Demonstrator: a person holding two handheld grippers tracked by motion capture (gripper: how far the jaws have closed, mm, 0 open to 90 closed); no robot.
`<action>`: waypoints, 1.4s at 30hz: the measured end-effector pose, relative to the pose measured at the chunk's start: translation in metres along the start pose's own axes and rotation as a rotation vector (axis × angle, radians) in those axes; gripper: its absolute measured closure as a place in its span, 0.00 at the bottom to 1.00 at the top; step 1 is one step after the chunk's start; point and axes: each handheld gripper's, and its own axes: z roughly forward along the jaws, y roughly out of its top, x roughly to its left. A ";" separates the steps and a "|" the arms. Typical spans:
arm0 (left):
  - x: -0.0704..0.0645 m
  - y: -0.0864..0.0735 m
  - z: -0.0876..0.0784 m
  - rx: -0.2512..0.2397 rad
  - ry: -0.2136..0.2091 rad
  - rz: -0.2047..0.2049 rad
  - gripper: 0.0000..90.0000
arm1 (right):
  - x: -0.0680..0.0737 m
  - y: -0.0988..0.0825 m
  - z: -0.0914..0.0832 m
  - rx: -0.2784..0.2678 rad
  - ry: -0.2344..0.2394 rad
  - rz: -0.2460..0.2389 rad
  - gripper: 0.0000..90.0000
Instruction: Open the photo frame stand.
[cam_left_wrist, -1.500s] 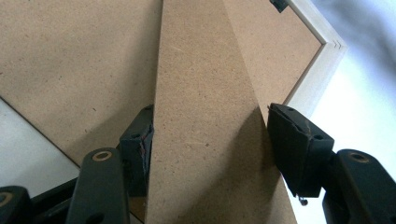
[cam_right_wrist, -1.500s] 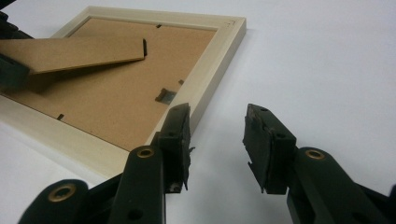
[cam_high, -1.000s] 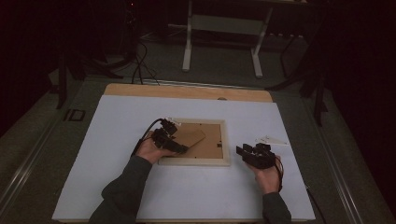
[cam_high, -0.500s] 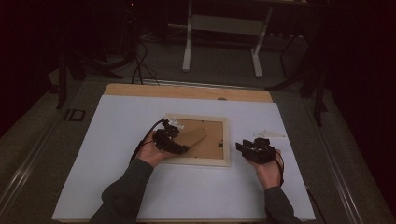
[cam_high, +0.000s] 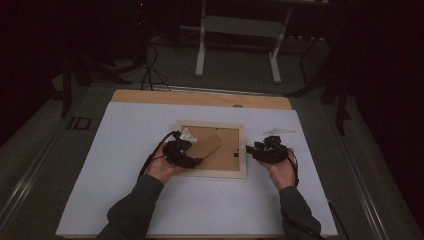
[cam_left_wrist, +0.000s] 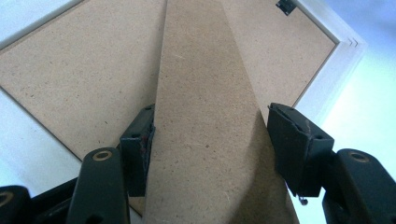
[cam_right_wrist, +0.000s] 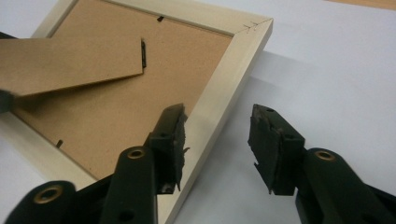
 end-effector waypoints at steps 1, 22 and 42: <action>-0.002 -0.001 -0.001 -0.009 0.010 0.008 0.44 | 0.000 0.002 0.002 0.008 -0.004 -0.001 0.60; -0.007 -0.007 -0.004 -0.055 0.022 0.039 0.44 | -0.013 0.023 0.044 0.124 0.073 0.084 0.58; -0.007 -0.011 -0.006 -0.091 0.024 0.066 0.44 | -0.035 0.023 0.055 0.191 0.258 0.216 0.61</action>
